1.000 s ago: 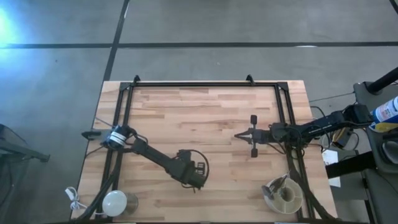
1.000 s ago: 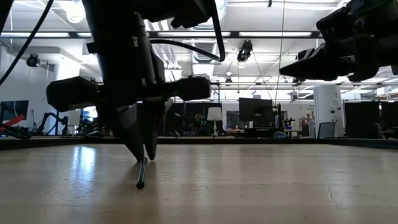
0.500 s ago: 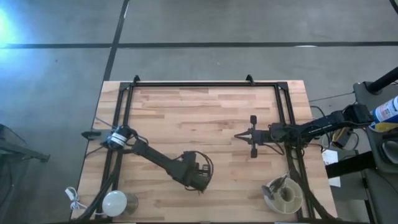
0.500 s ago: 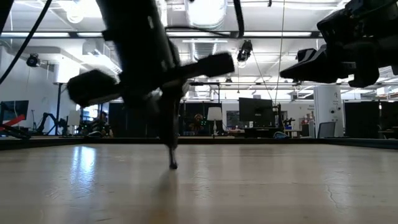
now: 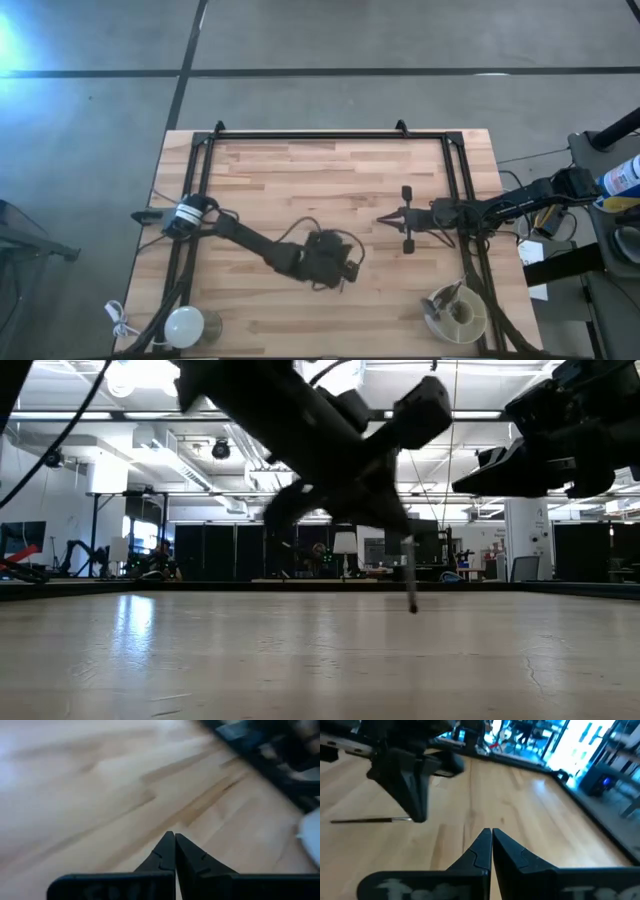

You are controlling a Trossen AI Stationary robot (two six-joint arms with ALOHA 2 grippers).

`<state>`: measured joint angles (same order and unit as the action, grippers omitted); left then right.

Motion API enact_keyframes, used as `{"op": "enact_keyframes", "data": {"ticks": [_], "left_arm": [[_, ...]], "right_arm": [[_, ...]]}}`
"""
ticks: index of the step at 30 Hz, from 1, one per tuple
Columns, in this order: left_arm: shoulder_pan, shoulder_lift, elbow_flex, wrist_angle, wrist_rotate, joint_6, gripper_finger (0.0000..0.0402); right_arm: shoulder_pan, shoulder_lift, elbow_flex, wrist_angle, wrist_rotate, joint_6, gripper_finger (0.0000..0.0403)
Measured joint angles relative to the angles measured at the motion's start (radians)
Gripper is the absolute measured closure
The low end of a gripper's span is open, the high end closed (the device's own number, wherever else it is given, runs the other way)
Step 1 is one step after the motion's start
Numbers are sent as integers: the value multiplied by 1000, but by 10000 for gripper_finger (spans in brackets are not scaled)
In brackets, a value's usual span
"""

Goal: Put items in baskets/containers
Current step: Put the black eyeshadow brush into the white organizer

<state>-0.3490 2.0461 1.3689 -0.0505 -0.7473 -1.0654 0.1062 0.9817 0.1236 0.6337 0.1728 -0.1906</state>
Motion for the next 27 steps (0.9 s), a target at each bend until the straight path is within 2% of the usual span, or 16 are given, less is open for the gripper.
{"op": "enact_keyframes", "data": {"ticks": [3, 7, 11, 16, 21, 27], "left_arm": [[43, -5, -105, 370, 59, 250, 401], [93, -6, -249, 827, 141, 498, 401], [129, -6, -342, 1116, 215, 662, 401], [147, -6, -365, 1264, 289, 855, 401], [163, -8, -346, 1341, 378, 994, 401], [195, -46, -343, 1348, 459, 1085, 401]], "right_arm": [[0, -3, 9, -47, -21, 63, 394], [5, -25, 29, -156, -41, 194, 394], [60, -54, 28, -185, -27, 327, 394], [125, -47, 34, -74, 59, 484, 394], [141, -11, 63, 13, 65, 556, 389], [163, 36, 138, 33, 63, 571, 337]]}}
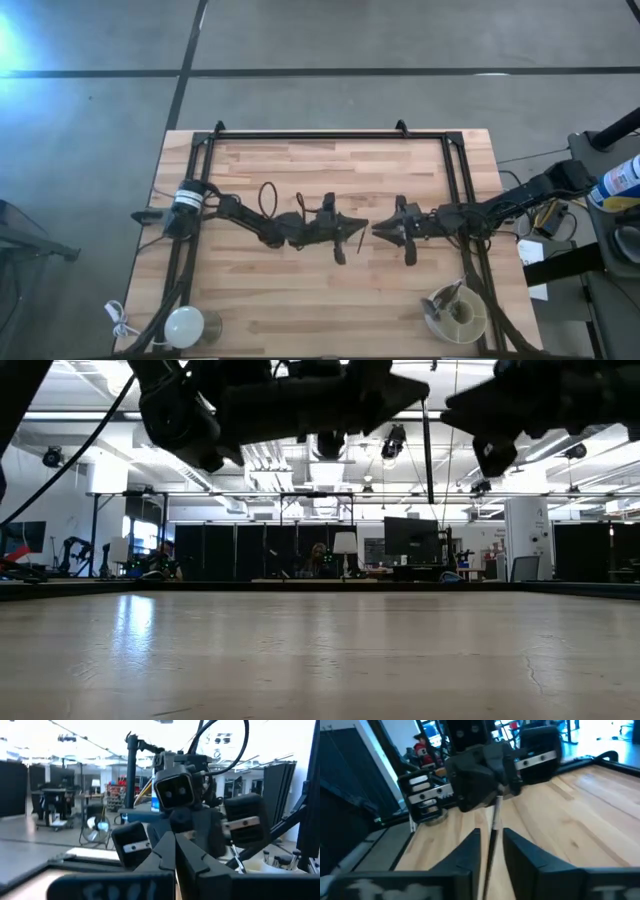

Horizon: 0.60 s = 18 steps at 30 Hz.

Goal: Put items in baskets/containers
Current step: Put the black eyeshadow brush into the white organizer

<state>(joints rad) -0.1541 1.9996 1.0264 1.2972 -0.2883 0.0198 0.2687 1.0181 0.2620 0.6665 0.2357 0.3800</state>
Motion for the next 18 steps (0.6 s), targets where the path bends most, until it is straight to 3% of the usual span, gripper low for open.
{"op": "enact_keyframes", "data": {"ticks": [6, 10, 14, 18], "left_arm": [[36, -44, 0, -11, 124, 22, 401], [46, -48, 0, -16, 150, 22, 401], [47, -56, 0, -16, 165, 32, 402], [48, -66, -8, -22, 166, 33, 401]], "right_arm": [[4, 87, 92, -4, 75, -42, 274], [3, 147, 146, -4, 139, -64, 254], [4, 197, 185, -3, 159, -82, 261], [15, 231, 209, -3, 160, -99, 312]]}}
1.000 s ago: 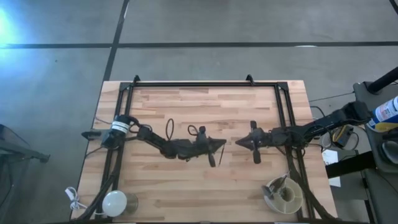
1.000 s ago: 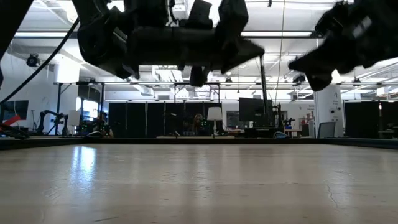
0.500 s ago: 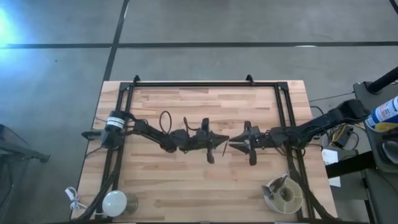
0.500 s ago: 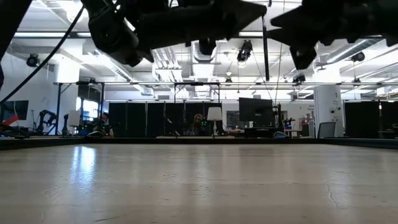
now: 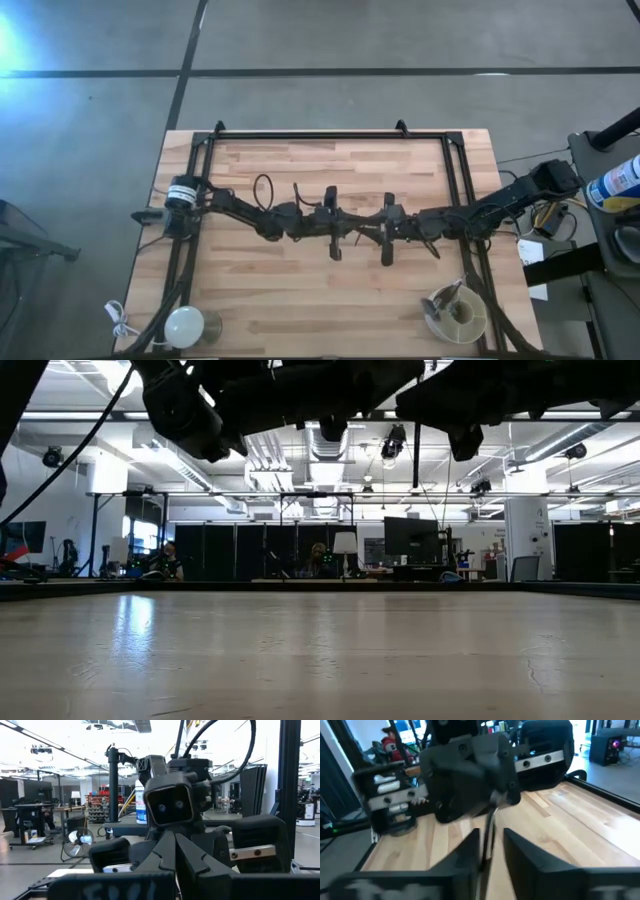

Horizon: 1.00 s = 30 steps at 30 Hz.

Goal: Put items in baskets/containers
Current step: Put the black eyeshadow brush into the white organizer

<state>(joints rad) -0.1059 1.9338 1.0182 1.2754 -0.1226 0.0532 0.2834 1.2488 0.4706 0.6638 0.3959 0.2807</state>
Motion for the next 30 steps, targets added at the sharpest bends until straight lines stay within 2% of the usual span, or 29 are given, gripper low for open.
{"op": "enact_keyframes", "data": {"ticks": [4, 8, 12, 17, 21, 24, 30], "left_arm": [[0, -36, -27, -5, 2, -32, 401], [5, -117, -65, -82, -1, -70, 395], [16, -206, -131, -179, -10, -79, 376], [20, -296, -238, -174, -9, -79, 357], [22, -320, -316, -172, -10, -74, 356], [22, -321, -349, -135, -10, -75, 356], [22, -315, -366, -125, -9, -100, 356]], "right_arm": [[15, 2, 3, 0, 1, -17, 381], [43, -35, 2, -17, -1, -38, 386], [79, -117, 1, -118, -3, -56, 387], [143, -239, 1, -263, -1, -50, 388], [225, -348, 7, -399, 2, -38, 388], [321, -430, 25, -511, 51, -10, 388], [579, -567, 93, -808, 252, 88, 389]]}}
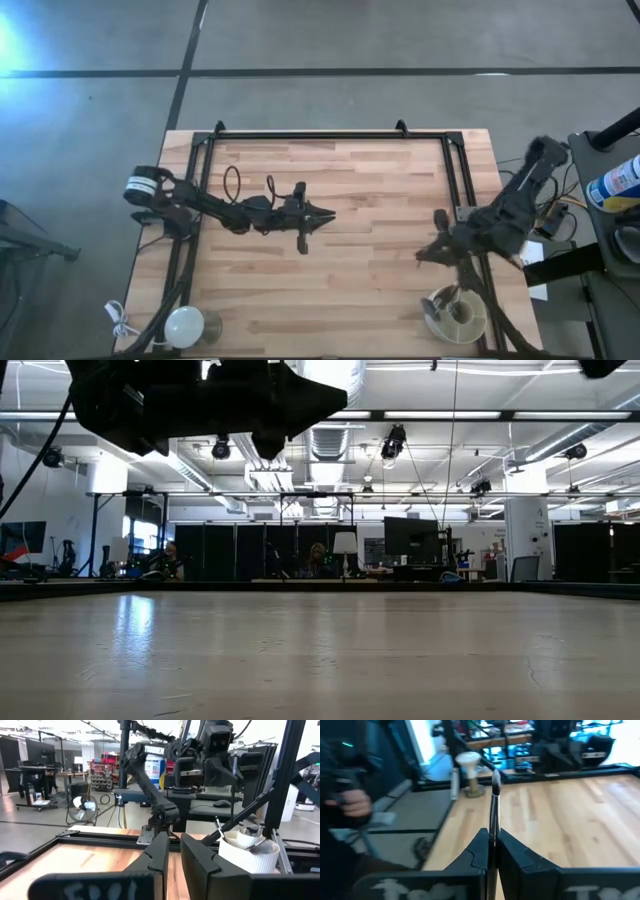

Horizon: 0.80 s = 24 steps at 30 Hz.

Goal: Put items in baskets/containers
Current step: Put the black eyeshadow brush into the white organizer

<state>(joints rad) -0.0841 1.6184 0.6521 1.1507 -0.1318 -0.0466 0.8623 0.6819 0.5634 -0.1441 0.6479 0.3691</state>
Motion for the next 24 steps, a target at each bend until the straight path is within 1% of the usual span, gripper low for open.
{"op": "enact_keyframes", "data": {"ticks": [3, 6, 10, 14, 19, 24], "left_arm": [[0, 0, 1, 0, 0, -4, 356], [0, 2, 4, 0, 0, -8, 356], [0, 2, 5, 0, 0, -20, 356], [0, 2, 5, 0, -23, -31, 356], [0, 2, 5, 0, -43, -42, 356], [0, 2, 5, 0, -45, -61, 356]], "right_arm": [[137, -35, 19, -55, 71, 40, 389], [266, -42, 23, -100, 148, 80, 389], [421, -28, 37, -206, 256, 233, 389], [551, 9, 46, -236, 303, 369, 389], [667, 87, 66, -238, 324, 512, 389], [712, 180, 79, -249, 329, 612, 390]]}}
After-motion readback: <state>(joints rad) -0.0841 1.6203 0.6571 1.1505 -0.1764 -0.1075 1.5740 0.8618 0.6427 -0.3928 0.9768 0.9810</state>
